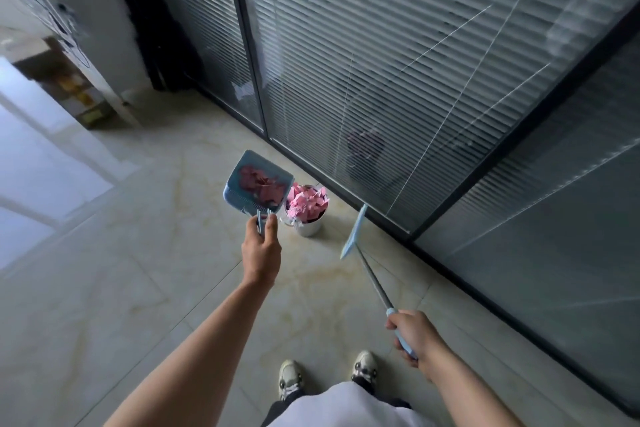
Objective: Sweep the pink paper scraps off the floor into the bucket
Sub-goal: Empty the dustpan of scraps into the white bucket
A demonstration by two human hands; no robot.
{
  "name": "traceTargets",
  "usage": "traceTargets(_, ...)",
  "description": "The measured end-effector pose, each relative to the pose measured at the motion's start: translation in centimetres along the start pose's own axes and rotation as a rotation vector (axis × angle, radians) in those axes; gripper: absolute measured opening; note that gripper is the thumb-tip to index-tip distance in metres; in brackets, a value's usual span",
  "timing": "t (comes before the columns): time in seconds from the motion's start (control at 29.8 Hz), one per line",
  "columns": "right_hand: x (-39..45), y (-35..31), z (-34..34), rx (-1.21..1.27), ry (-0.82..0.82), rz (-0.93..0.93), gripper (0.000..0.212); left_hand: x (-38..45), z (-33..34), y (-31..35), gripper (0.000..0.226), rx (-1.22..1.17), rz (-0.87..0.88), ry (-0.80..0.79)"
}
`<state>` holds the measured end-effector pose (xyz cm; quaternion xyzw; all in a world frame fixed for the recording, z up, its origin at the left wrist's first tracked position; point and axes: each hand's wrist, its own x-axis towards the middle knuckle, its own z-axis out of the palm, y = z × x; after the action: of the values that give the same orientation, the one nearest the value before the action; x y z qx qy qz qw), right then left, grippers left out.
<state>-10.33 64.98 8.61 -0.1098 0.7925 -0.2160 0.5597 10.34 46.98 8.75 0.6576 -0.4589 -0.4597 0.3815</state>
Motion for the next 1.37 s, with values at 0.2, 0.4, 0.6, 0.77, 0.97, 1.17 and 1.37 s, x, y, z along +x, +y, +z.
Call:
traceTargets(0.2,-4.0,-2.0,0.8,-0.178,0.052,-0.26,0.019,1.2,-0.9,0.7,0.024,-0.107,-0.063,0.074)
traceTargets(0.4,-4.4,-3.1,2.2,-0.201,-0.025,-0.355,0.017,1.3,-1.9,0.9,0.021,-0.207,-0.1,0.074)
traceTargets(0.6,-0.3,-2.8,4.5,-0.305,-0.041,-0.35,0.015,1.0,-2.8,0.8,0.017,-0.243,-0.126,0.08)
traceTargets(0.77,2.8,-2.3,5.9,-0.362,-0.035,-0.283,0.013,1.0,-3.4,0.4,0.017,-0.225,-0.135,0.093)
traceTargets(0.97,5.9,-1.8,6.3,-0.385,-0.03,-0.265,0.006,1.2,-3.9,-0.4,0.018,-0.19,-0.134,0.108)
traceTargets(1.17,8.3,-1.9,6.8,-0.477,-0.045,-0.258,0.006,1.1,-4.1,-1.2,0.019,-0.156,-0.136,0.126)
traceTargets(1.37,6.0,-3.3,6.5,-0.519,-0.04,-0.287,0.012,1.1,-4.0,-1.6,0.024,-0.106,-0.138,0.13)
